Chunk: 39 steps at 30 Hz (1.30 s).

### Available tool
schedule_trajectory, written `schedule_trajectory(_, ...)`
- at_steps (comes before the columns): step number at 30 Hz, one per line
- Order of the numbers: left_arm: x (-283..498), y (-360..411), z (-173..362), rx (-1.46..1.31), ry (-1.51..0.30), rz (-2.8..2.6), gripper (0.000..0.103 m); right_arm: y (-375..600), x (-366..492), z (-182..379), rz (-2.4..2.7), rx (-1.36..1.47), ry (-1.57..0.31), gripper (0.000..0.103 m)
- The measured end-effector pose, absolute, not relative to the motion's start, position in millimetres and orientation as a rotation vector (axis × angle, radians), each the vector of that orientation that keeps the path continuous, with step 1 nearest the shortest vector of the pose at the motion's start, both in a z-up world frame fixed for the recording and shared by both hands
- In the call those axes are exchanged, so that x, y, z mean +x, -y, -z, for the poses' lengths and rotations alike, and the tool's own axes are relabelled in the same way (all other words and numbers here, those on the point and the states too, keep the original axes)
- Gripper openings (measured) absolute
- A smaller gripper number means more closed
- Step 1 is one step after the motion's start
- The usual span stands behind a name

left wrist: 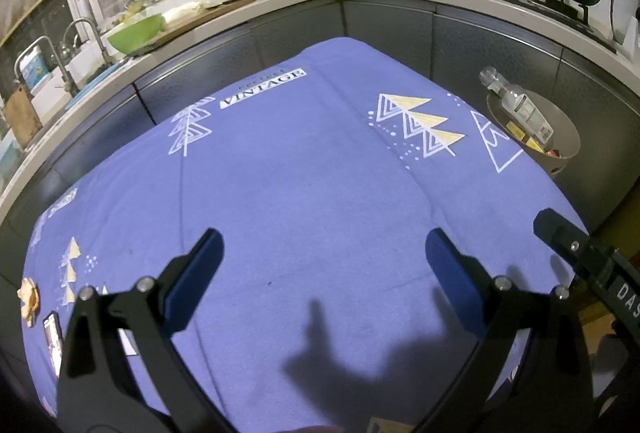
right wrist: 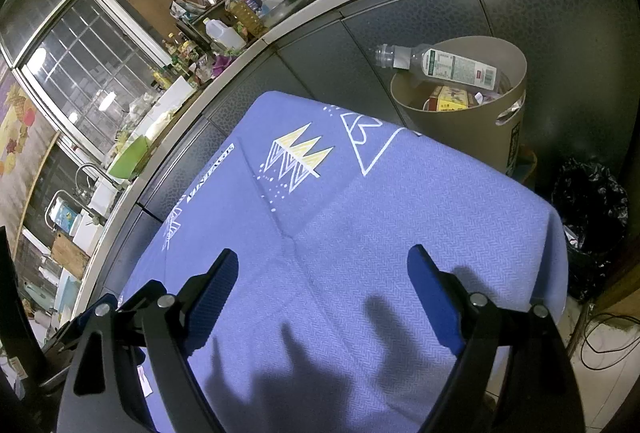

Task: Collect trash

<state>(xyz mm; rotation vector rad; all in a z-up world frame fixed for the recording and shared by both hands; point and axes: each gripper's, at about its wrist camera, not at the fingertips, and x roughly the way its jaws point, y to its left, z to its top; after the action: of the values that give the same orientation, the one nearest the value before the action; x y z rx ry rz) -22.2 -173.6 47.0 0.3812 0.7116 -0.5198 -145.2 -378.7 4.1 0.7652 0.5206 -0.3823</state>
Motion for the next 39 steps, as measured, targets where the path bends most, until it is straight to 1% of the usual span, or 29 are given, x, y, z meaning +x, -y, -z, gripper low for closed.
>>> schedule_trajectory(39, -23.3, 175.8, -45.7, 0.388, -0.713, 0.528, 0.097, 376.7, -147.0, 0.0, 0.383, 0.766, -0.522, 0.082)
